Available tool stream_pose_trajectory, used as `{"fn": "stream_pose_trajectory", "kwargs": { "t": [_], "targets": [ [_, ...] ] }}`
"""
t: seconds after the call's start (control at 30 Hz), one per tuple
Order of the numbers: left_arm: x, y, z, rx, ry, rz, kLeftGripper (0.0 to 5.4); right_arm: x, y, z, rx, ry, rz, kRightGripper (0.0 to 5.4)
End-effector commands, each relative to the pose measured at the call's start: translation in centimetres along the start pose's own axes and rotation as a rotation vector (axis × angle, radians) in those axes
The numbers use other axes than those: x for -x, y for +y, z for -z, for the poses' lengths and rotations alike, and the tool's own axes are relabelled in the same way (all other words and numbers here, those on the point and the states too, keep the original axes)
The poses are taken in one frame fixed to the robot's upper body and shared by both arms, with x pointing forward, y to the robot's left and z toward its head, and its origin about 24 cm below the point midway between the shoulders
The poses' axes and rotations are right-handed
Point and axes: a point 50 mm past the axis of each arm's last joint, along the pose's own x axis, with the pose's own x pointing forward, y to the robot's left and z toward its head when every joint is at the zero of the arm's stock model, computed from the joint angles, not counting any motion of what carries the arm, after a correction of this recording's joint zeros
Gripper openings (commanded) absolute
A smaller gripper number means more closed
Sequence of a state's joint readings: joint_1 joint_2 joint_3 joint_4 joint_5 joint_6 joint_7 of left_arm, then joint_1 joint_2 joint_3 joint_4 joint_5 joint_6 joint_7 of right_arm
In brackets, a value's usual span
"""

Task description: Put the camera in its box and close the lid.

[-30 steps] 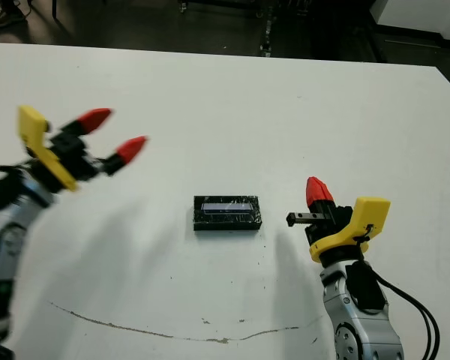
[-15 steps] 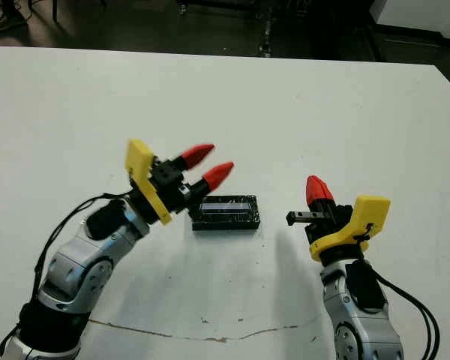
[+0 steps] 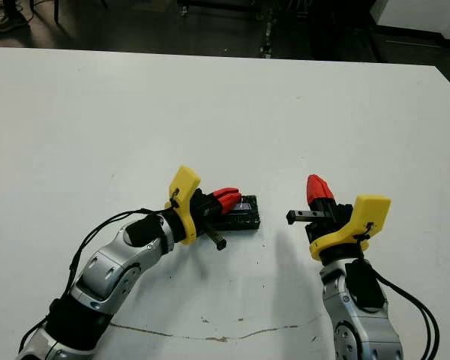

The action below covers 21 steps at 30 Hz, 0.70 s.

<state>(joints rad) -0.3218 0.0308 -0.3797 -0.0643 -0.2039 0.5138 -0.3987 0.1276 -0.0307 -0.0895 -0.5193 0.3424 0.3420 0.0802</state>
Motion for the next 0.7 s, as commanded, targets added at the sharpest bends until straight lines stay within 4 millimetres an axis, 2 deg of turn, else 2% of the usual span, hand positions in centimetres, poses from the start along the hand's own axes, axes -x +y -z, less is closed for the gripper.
{"fn": "stream_pose_trajectory", "kwargs": {
  "t": [0.03,0.23,0.37,0.53,0.7],
  "targets": [
    [0.2,0.3,2.9,0.028,0.169,-0.008,0.01,0.1,-0.3,0.2,0.003,0.017,0.006,0.0],
    [0.1,0.4,3.4,0.048,0.209,0.013,0.01,0.2,-0.2,0.2,0.002,0.02,0.006,0.0],
    [0.5,0.2,2.9,0.057,0.206,0.019,0.01,0.2,-0.2,0.3,-0.003,0.019,0.011,0.0],
    [1.6,0.3,1.1,0.063,0.138,0.027,0.01,0.2,-0.2,0.3,-0.003,0.022,0.005,0.0],
    [3.7,0.5,-1.9,0.054,0.001,-0.005,0.01,0.3,-0.2,0.3,0.003,0.023,0.002,0.0]
  ]
}}
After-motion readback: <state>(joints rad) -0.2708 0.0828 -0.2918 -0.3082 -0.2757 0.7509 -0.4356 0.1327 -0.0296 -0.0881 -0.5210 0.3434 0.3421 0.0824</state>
